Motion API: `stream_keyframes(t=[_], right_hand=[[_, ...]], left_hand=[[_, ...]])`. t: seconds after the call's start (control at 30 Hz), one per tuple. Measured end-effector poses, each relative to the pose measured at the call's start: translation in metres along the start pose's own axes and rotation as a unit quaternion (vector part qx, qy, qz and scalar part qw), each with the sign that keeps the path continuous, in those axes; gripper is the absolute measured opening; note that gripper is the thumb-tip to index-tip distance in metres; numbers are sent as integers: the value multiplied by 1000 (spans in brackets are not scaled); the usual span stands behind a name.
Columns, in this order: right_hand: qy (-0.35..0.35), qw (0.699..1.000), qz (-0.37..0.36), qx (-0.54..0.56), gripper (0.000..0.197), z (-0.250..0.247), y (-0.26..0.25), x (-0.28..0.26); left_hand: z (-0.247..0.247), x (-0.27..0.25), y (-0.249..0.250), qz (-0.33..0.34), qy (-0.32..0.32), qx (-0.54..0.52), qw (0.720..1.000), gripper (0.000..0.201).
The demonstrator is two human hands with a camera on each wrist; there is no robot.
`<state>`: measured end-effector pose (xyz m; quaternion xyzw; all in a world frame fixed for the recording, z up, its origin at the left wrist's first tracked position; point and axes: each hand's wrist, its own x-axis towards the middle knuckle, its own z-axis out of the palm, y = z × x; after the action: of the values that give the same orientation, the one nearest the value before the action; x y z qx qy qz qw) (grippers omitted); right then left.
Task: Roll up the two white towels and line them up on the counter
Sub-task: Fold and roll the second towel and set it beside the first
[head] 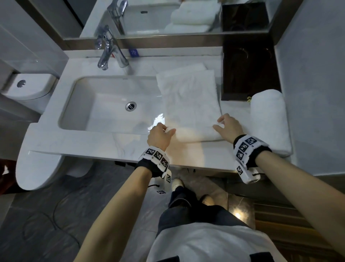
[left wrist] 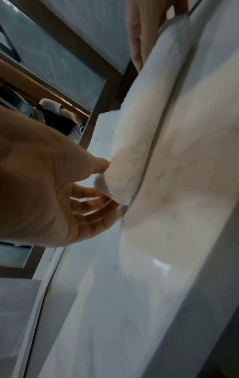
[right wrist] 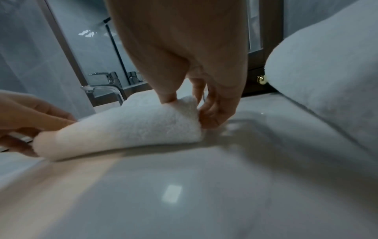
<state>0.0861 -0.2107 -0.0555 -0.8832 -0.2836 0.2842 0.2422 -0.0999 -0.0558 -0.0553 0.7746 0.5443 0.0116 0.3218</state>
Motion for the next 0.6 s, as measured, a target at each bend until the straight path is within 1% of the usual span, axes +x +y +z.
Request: stream_keyframes(t=[0.07,0.13,0.2,0.3,0.37,0.4,0.47,0.5,0.53,0.6], right_hand=[[48,998,-33,-16,23,2,-3,-1],[98,989,-92,-67,13,3,-7,-5],[119,973,-151,-124,15,5,-9,-11],[110,948,-236,-183,31,8,-1,-22],[63,934,-261,-234,39,7,9,-24],[41,929,-263,-257,39,7,12,-23],[21,926,-261,-272,40,4,16,-18],[15,930,-256,-264,40,3,15,-15],[9,936,-246,-251,40,1,13,-12],[-13,952,-215,-219,41,-2,11,-8]], left_hand=[[2,2,4,-7,7,-2,1000,43],[3,3,6,-7,17,1,1000,47],[5,3,6,0,28,13,1000,53],[8,3,4,4,35,14,999,46],[8,4,3,17,43,9,999,40],[8,4,2,44,54,8,998,36],[8,3,1,151,75,19,986,26],[8,2,0,206,70,28,976,21],[8,1,-2,246,55,32,967,19],[4,1,-9,283,27,33,958,16]])
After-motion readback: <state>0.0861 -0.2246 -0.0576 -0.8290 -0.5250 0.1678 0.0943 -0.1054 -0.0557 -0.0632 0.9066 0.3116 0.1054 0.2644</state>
